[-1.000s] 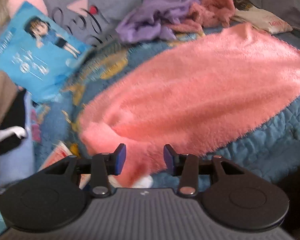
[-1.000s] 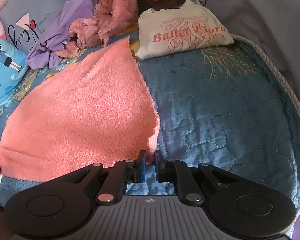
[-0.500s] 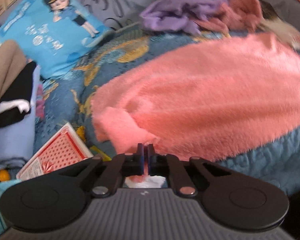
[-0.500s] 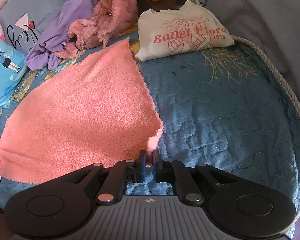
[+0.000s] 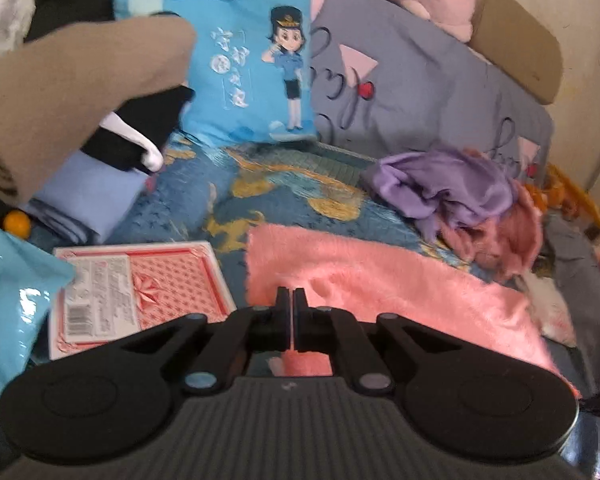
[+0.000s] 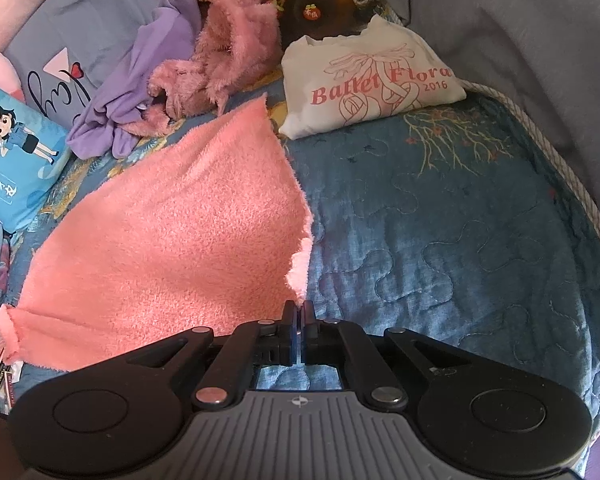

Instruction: Fold towel

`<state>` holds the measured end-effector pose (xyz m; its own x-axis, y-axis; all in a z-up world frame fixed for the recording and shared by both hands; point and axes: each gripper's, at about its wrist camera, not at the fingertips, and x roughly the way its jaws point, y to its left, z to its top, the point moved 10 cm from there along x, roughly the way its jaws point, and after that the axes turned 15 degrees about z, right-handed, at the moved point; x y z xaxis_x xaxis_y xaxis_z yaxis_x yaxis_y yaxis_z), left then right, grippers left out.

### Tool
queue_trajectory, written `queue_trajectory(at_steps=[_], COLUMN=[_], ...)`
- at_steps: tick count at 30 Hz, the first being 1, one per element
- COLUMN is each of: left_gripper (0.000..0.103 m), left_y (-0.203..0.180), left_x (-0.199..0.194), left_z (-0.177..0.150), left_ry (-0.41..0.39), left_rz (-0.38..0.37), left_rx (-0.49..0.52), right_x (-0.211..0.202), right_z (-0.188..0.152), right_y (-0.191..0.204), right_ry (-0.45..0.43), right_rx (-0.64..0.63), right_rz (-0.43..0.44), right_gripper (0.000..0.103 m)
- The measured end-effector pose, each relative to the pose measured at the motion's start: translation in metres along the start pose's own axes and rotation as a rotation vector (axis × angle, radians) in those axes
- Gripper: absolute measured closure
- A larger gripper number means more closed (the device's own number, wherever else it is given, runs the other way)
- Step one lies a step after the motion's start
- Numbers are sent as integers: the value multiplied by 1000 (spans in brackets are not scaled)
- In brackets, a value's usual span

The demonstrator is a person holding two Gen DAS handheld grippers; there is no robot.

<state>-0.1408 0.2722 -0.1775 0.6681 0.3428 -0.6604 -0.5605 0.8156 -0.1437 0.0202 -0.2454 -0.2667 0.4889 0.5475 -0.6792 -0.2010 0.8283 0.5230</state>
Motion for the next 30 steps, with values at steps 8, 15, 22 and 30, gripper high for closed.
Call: queue_trajectory(at_steps=[8, 15, 22, 30], left_gripper=[70, 70, 82, 101], left_y=[-88, -110, -102, -81], left_x=[13, 41, 63, 59], left_z=[-52, -82, -85, -58], left_ry=[-58, -40, 14, 45], left_rz=[154, 200, 201, 164], left_rx=[640, 840, 810, 602], right_x=[-1, 3, 8, 8], right_z=[-2, -5, -7, -7], right_y=[4, -1, -2, -5], right_ry=[14, 31, 45, 40], right_rx=[-12, -1, 6, 22], right_rz=[8, -2, -3, 1], right_gripper=[101, 101, 101, 101])
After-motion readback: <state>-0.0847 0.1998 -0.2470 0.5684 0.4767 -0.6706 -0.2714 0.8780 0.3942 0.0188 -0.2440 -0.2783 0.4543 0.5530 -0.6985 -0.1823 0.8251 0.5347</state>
